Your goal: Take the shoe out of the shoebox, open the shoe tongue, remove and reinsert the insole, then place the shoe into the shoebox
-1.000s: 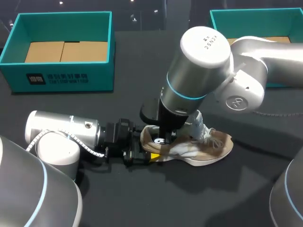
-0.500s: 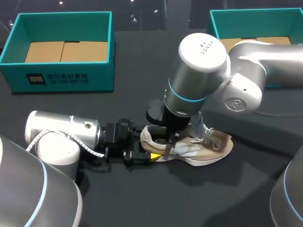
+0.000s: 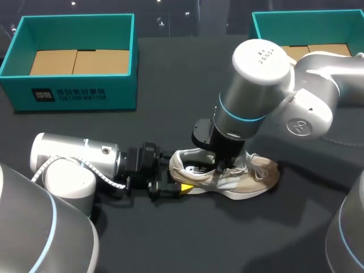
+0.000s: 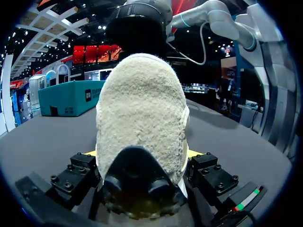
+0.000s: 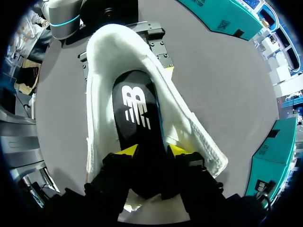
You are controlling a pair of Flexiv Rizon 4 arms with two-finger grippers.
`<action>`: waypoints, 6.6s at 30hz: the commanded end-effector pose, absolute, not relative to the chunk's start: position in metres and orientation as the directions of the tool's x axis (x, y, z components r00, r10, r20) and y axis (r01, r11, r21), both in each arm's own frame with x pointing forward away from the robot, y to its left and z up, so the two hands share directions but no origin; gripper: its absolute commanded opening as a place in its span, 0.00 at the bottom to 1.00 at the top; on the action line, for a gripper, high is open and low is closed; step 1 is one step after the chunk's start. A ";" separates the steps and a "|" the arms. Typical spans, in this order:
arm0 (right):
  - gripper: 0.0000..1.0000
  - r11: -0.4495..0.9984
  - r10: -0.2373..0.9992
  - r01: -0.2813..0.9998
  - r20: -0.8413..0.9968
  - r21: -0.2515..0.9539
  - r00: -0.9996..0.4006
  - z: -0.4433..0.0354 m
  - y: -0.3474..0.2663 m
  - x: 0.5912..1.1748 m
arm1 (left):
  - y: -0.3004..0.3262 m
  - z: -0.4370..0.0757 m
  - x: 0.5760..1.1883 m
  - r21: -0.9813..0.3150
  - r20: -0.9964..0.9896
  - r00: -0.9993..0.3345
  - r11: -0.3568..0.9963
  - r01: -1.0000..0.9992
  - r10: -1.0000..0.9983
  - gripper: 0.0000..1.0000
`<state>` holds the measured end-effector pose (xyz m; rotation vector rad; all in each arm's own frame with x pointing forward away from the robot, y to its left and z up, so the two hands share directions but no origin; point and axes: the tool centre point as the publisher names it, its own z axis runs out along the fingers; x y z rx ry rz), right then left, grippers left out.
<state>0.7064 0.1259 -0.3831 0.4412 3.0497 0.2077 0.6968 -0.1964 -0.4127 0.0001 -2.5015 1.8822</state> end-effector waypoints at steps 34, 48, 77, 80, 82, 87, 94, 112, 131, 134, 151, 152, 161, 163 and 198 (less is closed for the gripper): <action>0.00 0.945 0.260 0.285 0.162 0.162 -0.952 -0.421 0.113 0.674 | -0.195 -0.413 0.696 -0.960 0.008 -1.000 0.279 -0.006 0.005 0.00; 0.00 0.897 0.183 0.205 0.093 0.391 -0.979 -0.382 0.095 0.690 | -0.195 -0.413 0.696 -0.960 0.008 -1.000 0.279 -0.006 0.005 0.00; 0.00 0.894 -0.132 -0.107 0.027 0.436 -0.991 -0.329 0.169 0.701 | -0.195 -0.413 0.696 -0.960 0.008 -1.000 0.279 -0.006 0.005 0.00; 0.00 0.885 -0.139 -0.092 0.071 0.456 -0.988 -0.328 0.175 0.701 | -0.195 -0.413 0.696 -0.960 0.008 -1.000 0.279 -0.006 0.005 0.00; 0.00 0.883 -0.134 -0.065 0.118 0.466 -0.984 -0.329 0.178 0.701 | -0.195 -0.413 0.696 -0.960 0.008 -1.000 0.279 -0.006 0.005 0.00; 0.16 0.871 -0.117 -0.010 0.188 0.492 -0.975 -0.331 0.179 0.705 | -0.195 -0.413 0.696 -0.960 0.008 -1.000 0.279 -0.006 0.005 0.00; 0.48 0.851 -0.132 0.025 0.260 0.524 -0.957 -0.329 0.182 0.707 | -0.195 -0.413 0.696 -0.960 0.008 -1.000 0.279 -0.006 0.005 0.00; 0.62 0.806 -0.095 0.211 0.472 0.554 -0.876 -0.329 0.191 0.702 | -0.195 -0.413 0.696 -0.960 0.008 -1.000 0.279 -0.006 0.005 0.00; 0.43 0.769 -0.096 0.270 0.522 0.579 -0.848 -0.335 0.205 0.688 | -0.195 -0.413 0.696 -0.960 0.008 -1.000 0.279 -0.006 0.005 0.00; 0.41 0.771 -0.098 0.264 0.518 0.580 -0.850 -0.334 0.209 0.685 | -0.195 -0.413 0.696 -0.960 0.008 -1.000 0.279 -0.006 0.005 0.00; 0.00 0.735 -0.134 0.195 0.422 0.649 -0.897 -0.308 0.227 0.680 | -0.195 -0.413 0.696 -0.960 0.008 -1.000 0.279 -0.006 0.005 0.00; 0.00 0.732 -0.143 0.178 0.404 0.658 -0.903 -0.300 0.231 0.679 | -0.195 -0.413 0.696 -0.960 0.008 -1.000 0.279 -0.006 0.005 0.00; 0.00 0.725 -0.203 0.083 0.327 0.684 -0.923 -0.276 0.245 0.674 | -0.195 -0.413 0.696 -0.960 0.008 -1.000 0.279 -0.006 0.005 0.00; 0.00 0.725 -0.203 0.083 0.327 0.684 -0.923 -0.276 0.245 0.674 | -0.195 -0.413 0.696 -0.960 0.008 -1.000 0.279 -0.006 0.005 0.00; 0.00 0.460 -0.369 0.045 0.237 0.887 -0.899 -0.123 0.260 0.649 | -0.195 -0.413 0.696 -0.960 0.008 -1.000 0.279 -0.006 0.005 0.00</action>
